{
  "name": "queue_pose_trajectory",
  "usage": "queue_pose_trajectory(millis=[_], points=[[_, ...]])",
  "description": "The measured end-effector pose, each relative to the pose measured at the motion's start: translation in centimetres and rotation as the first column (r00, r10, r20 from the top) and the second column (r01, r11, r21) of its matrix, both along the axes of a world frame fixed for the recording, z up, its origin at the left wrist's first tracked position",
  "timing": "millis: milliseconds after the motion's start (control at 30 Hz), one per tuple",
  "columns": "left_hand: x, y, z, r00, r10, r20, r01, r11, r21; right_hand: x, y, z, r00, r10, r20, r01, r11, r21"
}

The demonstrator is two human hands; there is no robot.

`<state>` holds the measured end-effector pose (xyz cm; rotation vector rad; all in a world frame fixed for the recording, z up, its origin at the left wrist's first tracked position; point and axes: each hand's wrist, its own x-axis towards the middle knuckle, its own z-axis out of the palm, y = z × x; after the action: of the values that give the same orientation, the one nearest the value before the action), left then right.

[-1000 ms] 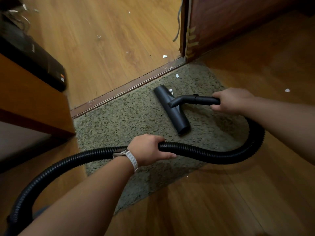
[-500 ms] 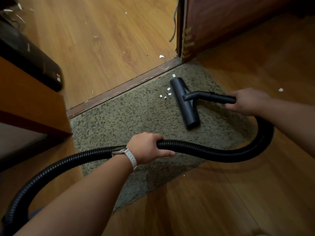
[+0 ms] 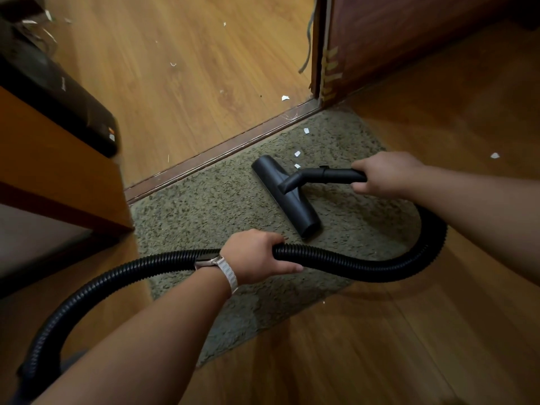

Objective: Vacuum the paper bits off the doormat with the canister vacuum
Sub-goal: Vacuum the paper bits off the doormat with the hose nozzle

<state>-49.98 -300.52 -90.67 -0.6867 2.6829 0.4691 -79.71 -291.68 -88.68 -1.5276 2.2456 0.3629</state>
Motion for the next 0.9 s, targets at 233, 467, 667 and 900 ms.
queue_pose_trajectory(millis=[233,467,667,900], points=[[0.5,-0.4,0.1,1.0,0.014,0.025,-0.014,1.0,-0.004,0.6,-1.5,-0.5,0.997,-0.076,0.009,0.076,0.996,-0.045],[0.4,-0.5,-0.6,0.999,0.034,0.025,-0.034,0.999,0.026,-0.7,-0.9,-0.6,0.99,-0.141,0.007,0.141,0.989,-0.033],[-0.3,-0.3,-1.4,0.999,0.046,0.0,-0.046,0.998,0.033,-4.0,2.8,-0.9,0.966,-0.26,0.007,0.26,0.966,0.009],[-0.7,-0.1,-1.5,0.999,0.051,-0.002,-0.051,0.998,0.047,-5.6,4.4,-1.5,0.937,-0.349,0.017,0.349,0.937,0.022]])
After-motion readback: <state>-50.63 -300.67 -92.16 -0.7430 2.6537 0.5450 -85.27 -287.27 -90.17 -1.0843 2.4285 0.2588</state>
